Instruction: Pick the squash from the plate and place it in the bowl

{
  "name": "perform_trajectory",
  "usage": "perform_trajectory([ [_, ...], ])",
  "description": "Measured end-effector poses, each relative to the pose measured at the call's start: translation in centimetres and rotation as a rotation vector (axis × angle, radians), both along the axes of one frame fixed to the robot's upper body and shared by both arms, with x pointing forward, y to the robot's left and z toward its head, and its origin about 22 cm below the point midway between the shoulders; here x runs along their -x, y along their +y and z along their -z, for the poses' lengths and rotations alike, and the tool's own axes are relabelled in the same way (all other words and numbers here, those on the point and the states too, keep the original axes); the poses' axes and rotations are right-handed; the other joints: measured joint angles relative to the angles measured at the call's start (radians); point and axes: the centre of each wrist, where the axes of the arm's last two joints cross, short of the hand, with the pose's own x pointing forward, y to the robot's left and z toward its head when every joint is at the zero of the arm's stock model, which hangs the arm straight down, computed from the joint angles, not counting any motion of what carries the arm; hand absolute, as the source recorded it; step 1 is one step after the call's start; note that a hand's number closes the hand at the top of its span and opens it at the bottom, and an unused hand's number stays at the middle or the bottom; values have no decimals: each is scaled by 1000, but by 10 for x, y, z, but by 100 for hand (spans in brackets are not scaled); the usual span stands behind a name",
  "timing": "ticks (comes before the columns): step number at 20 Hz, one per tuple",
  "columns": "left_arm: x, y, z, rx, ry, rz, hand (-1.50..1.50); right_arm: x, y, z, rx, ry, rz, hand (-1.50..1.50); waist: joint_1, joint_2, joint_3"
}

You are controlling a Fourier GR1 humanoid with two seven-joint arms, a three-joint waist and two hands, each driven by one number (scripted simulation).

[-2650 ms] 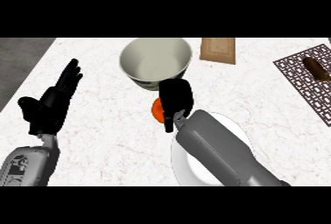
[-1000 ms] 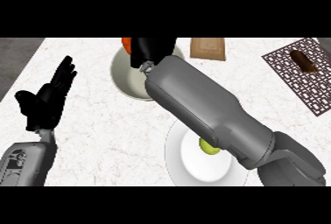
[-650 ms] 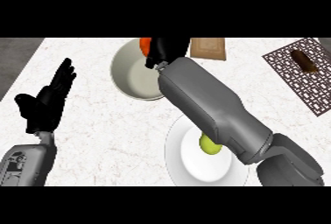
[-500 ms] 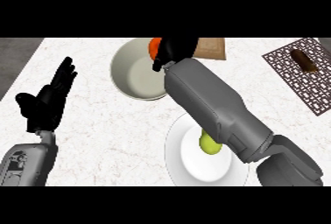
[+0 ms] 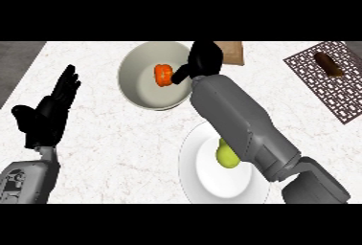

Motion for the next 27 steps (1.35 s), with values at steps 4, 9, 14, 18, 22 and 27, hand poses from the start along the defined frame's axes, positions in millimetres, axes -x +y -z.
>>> perform_trajectory([
  [4,2,4,1,2,3,-16,0,3,-1,-11,-224,-169,12,-150,-17,-6,2],
  [9,8,15,3,5,15,-53,0,9,-15,-12,-464,-330,42,-150,-45,-15,2],
  [14,15,26,3,7,22,-80,0,20,-41,11,-585,-348,48,-150,-79,-25,1],
  [18,20,29,8,8,30,-103,0,43,-73,30,-644,-342,22,-150,-101,-32,1],
  [22,26,33,10,4,32,-118,0,71,-104,38,-717,-341,-17,-150,-110,-34,0],
  [27,24,30,-1,-1,32,-113,0,99,-136,48,-772,-375,-72,-150,-105,-32,0],
])
